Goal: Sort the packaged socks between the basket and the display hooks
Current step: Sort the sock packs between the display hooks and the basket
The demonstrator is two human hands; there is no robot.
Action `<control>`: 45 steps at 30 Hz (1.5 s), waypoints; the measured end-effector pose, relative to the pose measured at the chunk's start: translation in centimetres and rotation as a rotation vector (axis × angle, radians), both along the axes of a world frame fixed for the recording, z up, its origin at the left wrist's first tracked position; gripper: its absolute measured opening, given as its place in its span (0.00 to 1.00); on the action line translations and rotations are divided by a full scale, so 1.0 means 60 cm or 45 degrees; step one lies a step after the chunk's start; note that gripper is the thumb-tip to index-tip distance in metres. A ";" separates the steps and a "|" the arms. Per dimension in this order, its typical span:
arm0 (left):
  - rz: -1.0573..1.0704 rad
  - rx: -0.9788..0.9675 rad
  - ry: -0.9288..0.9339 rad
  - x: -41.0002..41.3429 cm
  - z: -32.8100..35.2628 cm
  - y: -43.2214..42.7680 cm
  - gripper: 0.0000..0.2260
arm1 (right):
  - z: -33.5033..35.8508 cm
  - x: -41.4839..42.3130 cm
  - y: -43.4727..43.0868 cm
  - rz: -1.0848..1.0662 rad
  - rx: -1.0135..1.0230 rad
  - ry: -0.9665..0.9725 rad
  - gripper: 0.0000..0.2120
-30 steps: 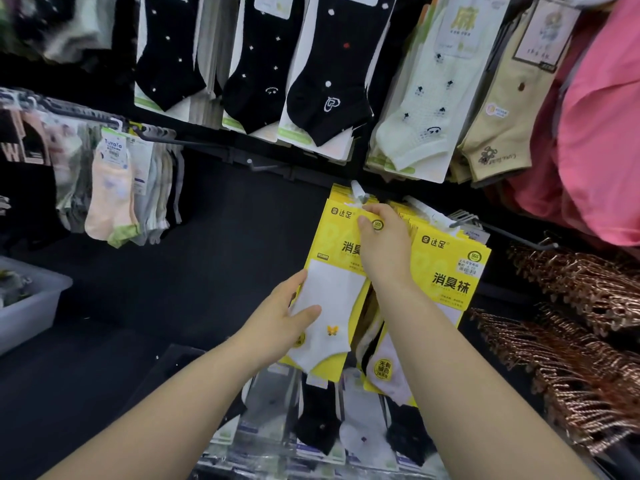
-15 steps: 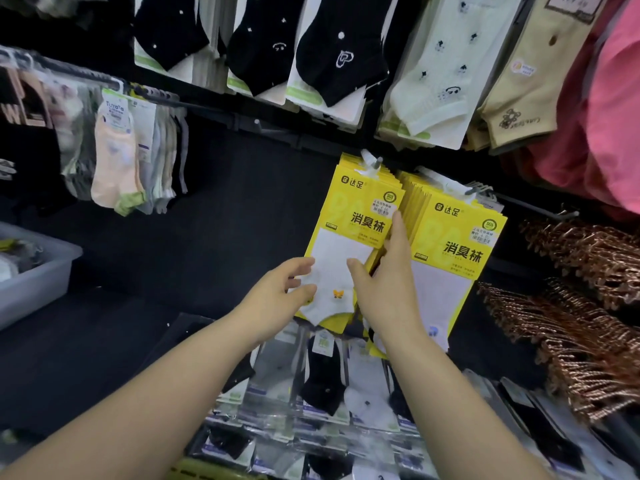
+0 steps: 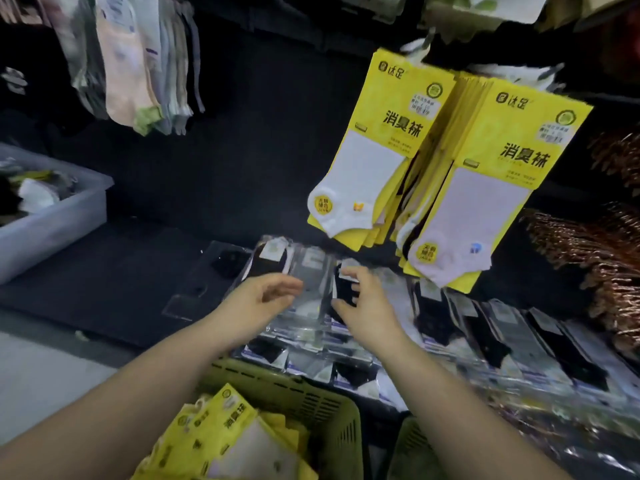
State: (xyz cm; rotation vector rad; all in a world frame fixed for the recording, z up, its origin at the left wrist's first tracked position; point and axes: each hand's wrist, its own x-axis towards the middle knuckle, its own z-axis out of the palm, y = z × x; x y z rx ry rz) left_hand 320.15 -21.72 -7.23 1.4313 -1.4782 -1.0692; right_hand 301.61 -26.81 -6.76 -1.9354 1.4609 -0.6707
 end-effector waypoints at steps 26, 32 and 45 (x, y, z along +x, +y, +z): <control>0.146 0.599 -0.399 0.133 -0.196 0.161 0.09 | -0.395 0.118 0.270 0.734 0.476 0.874 0.37; 0.396 0.480 -0.329 0.137 -0.204 0.144 0.16 | -0.341 0.074 0.197 0.386 0.778 0.321 0.36; 0.599 0.742 0.618 0.111 -0.204 0.144 0.20 | -0.277 0.135 0.129 0.041 0.972 -0.656 0.21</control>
